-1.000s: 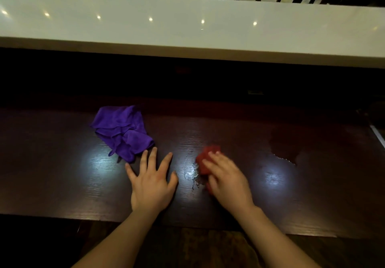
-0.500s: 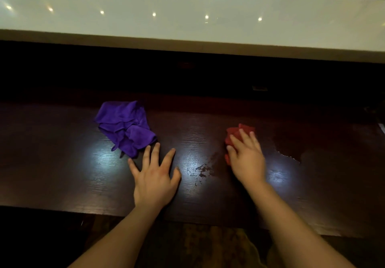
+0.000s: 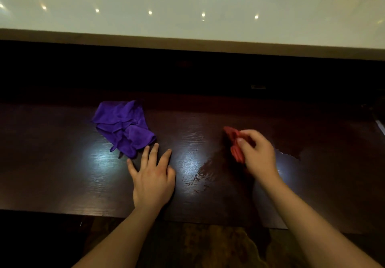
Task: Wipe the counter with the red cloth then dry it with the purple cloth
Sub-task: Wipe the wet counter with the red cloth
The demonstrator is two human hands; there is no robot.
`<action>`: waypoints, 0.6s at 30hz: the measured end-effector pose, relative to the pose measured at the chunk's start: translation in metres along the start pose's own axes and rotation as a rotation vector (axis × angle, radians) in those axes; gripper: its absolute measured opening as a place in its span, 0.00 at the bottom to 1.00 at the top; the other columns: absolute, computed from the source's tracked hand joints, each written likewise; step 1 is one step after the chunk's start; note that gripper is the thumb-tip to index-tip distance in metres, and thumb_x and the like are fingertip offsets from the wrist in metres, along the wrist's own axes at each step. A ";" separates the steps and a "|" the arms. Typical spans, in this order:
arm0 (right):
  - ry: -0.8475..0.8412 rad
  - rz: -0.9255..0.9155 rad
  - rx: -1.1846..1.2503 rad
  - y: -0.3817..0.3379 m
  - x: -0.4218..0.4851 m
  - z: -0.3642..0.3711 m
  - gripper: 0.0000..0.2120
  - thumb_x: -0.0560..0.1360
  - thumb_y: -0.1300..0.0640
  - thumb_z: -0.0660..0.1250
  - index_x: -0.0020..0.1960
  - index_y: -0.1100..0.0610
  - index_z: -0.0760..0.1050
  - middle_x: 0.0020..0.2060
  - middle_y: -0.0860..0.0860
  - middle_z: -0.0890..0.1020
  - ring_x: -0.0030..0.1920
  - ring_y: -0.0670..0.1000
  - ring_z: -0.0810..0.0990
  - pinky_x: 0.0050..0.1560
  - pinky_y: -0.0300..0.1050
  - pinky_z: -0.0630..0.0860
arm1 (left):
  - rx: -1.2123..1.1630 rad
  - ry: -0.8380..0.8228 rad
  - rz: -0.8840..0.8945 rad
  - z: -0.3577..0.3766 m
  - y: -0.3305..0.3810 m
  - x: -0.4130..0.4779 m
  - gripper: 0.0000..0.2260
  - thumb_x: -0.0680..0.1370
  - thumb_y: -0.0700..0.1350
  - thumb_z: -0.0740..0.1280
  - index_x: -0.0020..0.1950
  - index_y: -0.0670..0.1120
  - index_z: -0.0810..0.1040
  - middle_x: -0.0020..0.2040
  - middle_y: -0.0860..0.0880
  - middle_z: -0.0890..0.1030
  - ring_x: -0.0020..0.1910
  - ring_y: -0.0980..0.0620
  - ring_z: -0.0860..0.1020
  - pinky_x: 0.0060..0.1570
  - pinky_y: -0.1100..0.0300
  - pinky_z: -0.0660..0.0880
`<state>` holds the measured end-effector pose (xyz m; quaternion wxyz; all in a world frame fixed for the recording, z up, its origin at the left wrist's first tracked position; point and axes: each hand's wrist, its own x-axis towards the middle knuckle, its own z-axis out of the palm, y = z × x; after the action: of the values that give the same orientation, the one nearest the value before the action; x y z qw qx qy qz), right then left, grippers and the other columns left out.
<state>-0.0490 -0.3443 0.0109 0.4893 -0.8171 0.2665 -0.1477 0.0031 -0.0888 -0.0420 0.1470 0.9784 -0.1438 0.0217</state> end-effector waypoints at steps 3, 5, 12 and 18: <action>-0.078 0.252 0.477 -0.011 -0.002 0.002 0.06 0.77 0.62 0.65 0.46 0.55 0.80 0.40 0.53 0.82 0.42 0.50 0.78 0.45 0.46 0.74 | 0.008 -0.004 0.003 0.001 0.000 0.001 0.23 0.75 0.53 0.53 0.69 0.53 0.73 0.75 0.45 0.68 0.76 0.45 0.61 0.69 0.29 0.52; -0.105 0.247 0.192 -0.002 -0.005 -0.008 0.05 0.75 0.64 0.67 0.48 0.56 0.80 0.43 0.53 0.83 0.46 0.53 0.79 0.49 0.48 0.74 | 0.013 -0.006 0.007 0.001 0.000 0.000 0.23 0.75 0.53 0.53 0.69 0.53 0.72 0.74 0.45 0.68 0.76 0.45 0.61 0.69 0.29 0.52; -0.164 -0.439 -0.744 0.019 -0.033 -0.009 0.24 0.78 0.39 0.56 0.72 0.42 0.66 0.75 0.49 0.67 0.74 0.56 0.63 0.72 0.55 0.61 | 0.032 -0.011 0.006 0.001 0.000 0.000 0.24 0.75 0.54 0.53 0.70 0.54 0.72 0.75 0.45 0.68 0.76 0.45 0.60 0.69 0.29 0.52; -0.225 -0.270 -0.981 0.025 -0.021 0.015 0.32 0.76 0.31 0.47 0.77 0.41 0.54 0.77 0.46 0.62 0.77 0.58 0.58 0.75 0.57 0.56 | 0.030 -0.024 -0.009 -0.001 0.002 0.001 0.24 0.75 0.54 0.52 0.71 0.53 0.71 0.76 0.45 0.66 0.77 0.45 0.59 0.70 0.30 0.50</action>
<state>-0.0663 -0.3310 -0.0177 0.0508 -0.9883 0.1425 0.0214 0.0034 -0.0904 -0.0406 0.1304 0.9813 -0.1409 0.0113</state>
